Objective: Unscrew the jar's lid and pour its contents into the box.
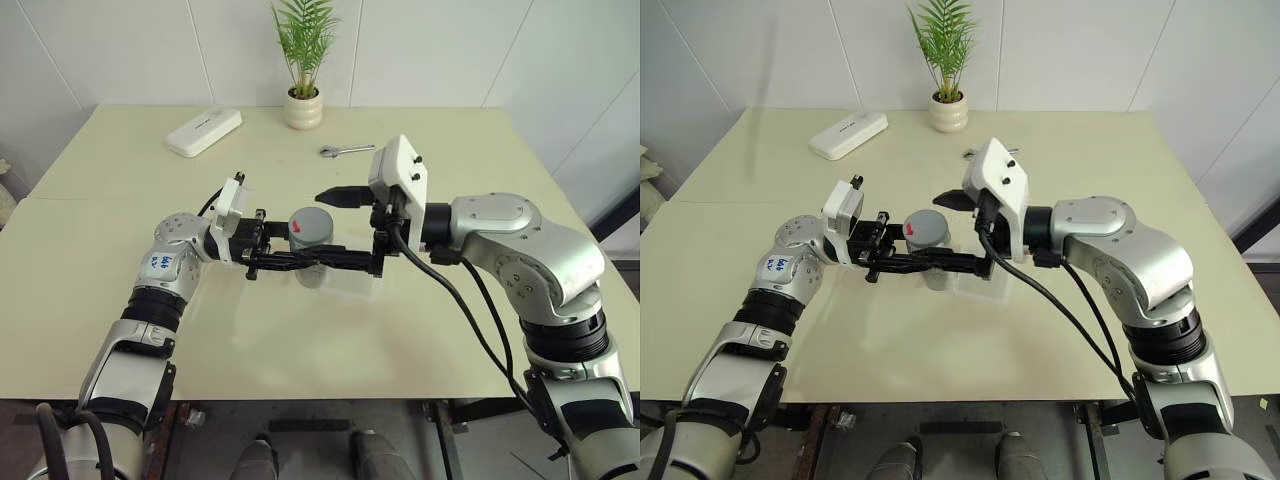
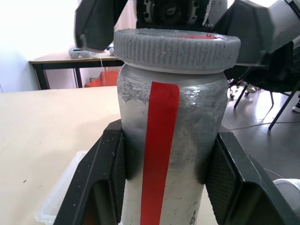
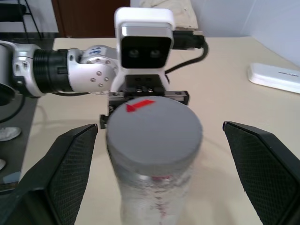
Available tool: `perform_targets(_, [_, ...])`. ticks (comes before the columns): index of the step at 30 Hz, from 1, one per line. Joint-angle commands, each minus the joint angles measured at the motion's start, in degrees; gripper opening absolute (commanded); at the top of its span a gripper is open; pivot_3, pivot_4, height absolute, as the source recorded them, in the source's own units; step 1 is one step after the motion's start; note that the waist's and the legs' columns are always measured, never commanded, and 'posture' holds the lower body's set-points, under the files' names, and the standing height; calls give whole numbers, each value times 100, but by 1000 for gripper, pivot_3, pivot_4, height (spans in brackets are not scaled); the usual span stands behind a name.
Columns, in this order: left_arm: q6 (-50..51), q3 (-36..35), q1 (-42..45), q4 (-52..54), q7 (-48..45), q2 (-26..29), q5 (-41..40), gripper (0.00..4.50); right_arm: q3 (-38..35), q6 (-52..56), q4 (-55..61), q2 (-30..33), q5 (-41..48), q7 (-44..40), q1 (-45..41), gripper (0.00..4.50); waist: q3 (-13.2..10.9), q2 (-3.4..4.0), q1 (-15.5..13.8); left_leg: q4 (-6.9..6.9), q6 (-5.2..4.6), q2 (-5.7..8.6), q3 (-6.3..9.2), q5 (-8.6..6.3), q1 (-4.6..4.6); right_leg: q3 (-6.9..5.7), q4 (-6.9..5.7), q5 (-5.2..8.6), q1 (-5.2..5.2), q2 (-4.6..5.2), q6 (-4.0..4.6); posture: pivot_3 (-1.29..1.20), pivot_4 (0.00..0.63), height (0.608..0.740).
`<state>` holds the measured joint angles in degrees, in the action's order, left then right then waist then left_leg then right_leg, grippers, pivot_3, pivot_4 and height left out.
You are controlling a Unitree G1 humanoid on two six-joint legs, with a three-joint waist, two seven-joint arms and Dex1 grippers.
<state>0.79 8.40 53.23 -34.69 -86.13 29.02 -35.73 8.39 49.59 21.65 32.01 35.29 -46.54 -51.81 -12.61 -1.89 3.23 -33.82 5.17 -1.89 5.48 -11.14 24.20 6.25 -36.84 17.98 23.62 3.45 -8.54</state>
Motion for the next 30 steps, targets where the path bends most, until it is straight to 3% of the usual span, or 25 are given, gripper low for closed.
perform_targets(1, [-17,-48,137,74,-637,29,-66,1876,-163,-11,225,-76,110,69,-32,4485,0,0,0,0,0,0,0,0,0,0,0,0,0,0,0,0,150,740])
perform_targets(30, [8,-69,86,129,-637,35,-69,1876,-60,-78,-266,-201,-319,100,-293,4485,0,0,1,-1,0,0,0,0,0,0,-1,0,0,0,0,0,150,740])
